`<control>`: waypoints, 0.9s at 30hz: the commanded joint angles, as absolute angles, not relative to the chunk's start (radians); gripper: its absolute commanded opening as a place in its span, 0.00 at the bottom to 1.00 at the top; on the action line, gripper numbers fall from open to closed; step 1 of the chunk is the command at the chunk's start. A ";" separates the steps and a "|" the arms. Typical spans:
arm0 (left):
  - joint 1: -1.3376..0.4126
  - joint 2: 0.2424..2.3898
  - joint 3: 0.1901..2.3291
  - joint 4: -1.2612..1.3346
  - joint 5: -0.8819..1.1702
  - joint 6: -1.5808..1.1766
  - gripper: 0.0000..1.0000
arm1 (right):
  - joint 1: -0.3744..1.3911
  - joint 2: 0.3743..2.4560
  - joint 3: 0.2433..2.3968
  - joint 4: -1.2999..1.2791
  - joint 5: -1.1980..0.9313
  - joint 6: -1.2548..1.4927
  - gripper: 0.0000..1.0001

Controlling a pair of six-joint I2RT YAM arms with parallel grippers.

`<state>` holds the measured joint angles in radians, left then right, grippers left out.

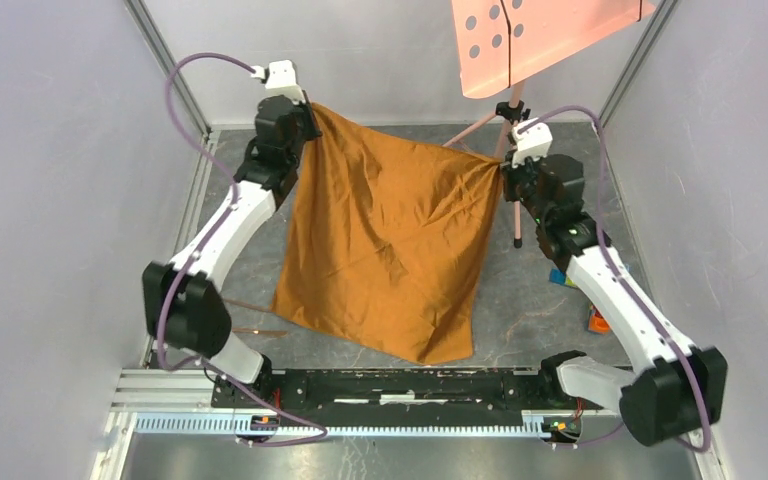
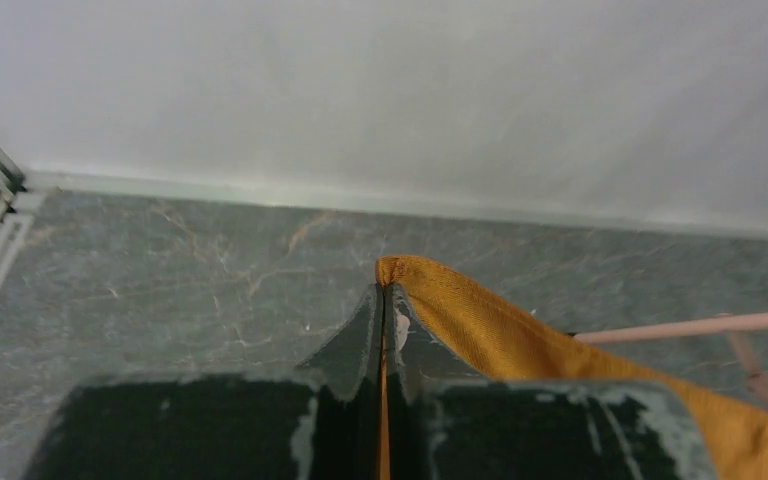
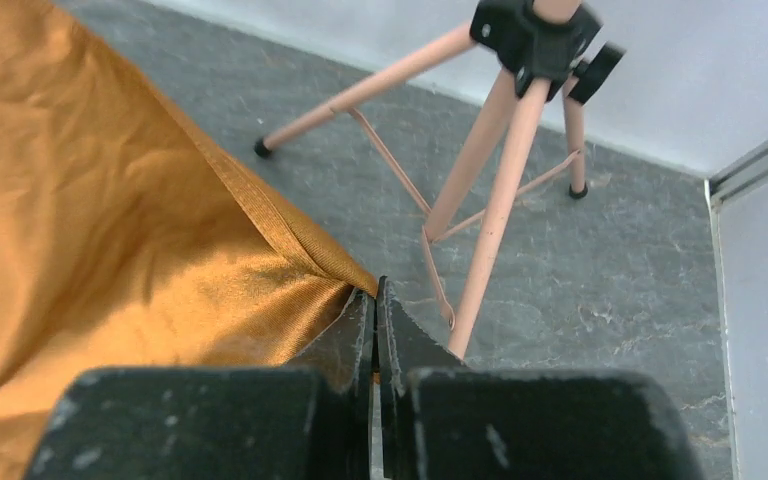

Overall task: Fold the napkin into a case and place the utensils inside
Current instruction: Fold and flatten the napkin at the center of the board.

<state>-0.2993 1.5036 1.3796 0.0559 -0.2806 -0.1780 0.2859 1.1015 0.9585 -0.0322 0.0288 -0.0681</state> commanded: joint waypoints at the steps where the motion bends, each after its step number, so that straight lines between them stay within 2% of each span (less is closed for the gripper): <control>1: -0.291 1.645 1.493 0.221 -0.275 -0.189 0.02 | 0.282 1.210 0.976 0.096 0.115 -0.133 0.00; 6: -0.289 1.798 1.564 0.251 -0.195 -0.196 0.02 | 0.282 1.285 0.959 0.144 0.104 -0.172 0.00; 11: -0.282 1.855 1.572 0.262 -0.191 -0.191 0.02 | 0.282 1.308 0.973 0.122 0.108 -0.222 0.00; 17: -0.236 1.806 1.476 0.242 -0.176 -0.240 0.02 | 0.289 1.267 0.967 0.045 0.005 -0.184 0.00; 21: -0.220 1.764 1.389 0.227 -0.158 -0.249 0.02 | 0.341 1.214 0.871 0.019 -0.049 -0.126 0.00; 27: -0.205 1.746 1.284 0.249 -0.154 -0.254 0.02 | 0.441 1.241 0.826 -0.084 0.044 -0.144 0.00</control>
